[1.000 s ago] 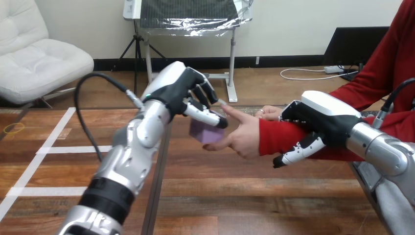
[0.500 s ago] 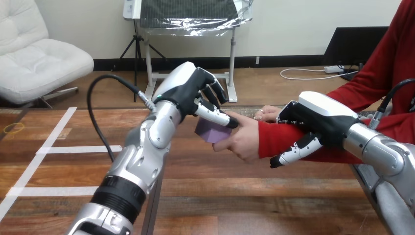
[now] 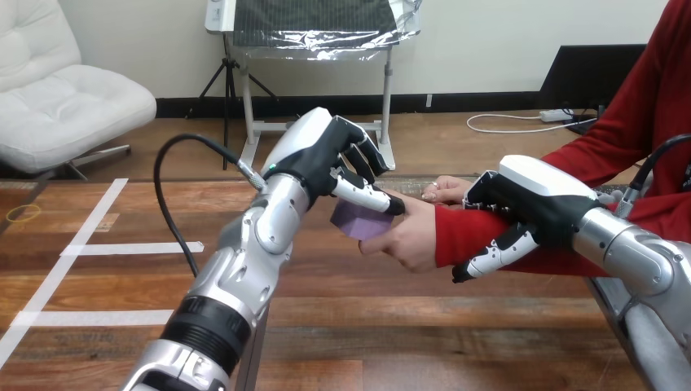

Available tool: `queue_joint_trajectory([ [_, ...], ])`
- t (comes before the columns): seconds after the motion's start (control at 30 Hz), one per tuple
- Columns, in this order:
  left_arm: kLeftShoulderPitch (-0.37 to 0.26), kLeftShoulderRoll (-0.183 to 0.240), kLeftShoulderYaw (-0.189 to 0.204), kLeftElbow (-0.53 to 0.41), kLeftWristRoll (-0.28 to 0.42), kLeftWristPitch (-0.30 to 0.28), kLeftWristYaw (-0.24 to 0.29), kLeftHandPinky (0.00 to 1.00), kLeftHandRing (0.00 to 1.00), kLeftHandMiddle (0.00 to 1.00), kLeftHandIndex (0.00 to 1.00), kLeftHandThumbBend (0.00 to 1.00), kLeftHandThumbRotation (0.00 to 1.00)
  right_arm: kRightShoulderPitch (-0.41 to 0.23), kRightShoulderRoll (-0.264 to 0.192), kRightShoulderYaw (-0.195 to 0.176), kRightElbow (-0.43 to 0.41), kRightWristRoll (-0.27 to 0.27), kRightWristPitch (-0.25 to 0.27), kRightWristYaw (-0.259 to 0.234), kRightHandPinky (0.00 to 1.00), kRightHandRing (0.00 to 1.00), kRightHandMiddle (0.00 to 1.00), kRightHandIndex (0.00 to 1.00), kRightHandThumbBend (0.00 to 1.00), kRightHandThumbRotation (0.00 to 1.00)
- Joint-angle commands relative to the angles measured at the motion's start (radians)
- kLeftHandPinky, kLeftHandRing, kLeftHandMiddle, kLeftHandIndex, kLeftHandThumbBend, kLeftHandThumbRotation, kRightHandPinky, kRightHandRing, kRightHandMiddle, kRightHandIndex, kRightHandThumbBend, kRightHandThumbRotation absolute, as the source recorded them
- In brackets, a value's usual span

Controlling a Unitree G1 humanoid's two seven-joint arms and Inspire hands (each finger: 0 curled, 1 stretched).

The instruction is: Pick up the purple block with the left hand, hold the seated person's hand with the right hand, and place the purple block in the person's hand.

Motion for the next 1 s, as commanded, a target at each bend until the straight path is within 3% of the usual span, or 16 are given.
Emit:
queue_joint_trajectory([
  [0.0, -0.093, -0.05, -0.019, 0.012, -0.015, -0.046, 0.01, 0.36, 0.4, 0.45, 0.42, 0.82, 0.0, -0.027, 0.067, -0.014, -0.079, 0.02, -0.023, -0.012, 0.24, 0.25, 0.29, 0.3, 0.91, 0.26],
  [0.67, -0.092, -0.06, -0.021, 0.011, -0.014, -0.044, -0.003, 0.36, 0.41, 0.46, 0.43, 0.82, 0.0, -0.018, 0.06, -0.015, -0.086, 0.021, -0.015, -0.005, 0.26, 0.27, 0.31, 0.32, 0.9, 0.26],
  [0.97, -0.087, -0.057, -0.015, -0.012, -0.015, -0.01, -0.025, 0.38, 0.43, 0.47, 0.44, 0.81, 0.0, -0.015, 0.054, -0.016, -0.088, 0.02, -0.019, -0.005, 0.28, 0.28, 0.32, 0.33, 0.89, 0.25],
])
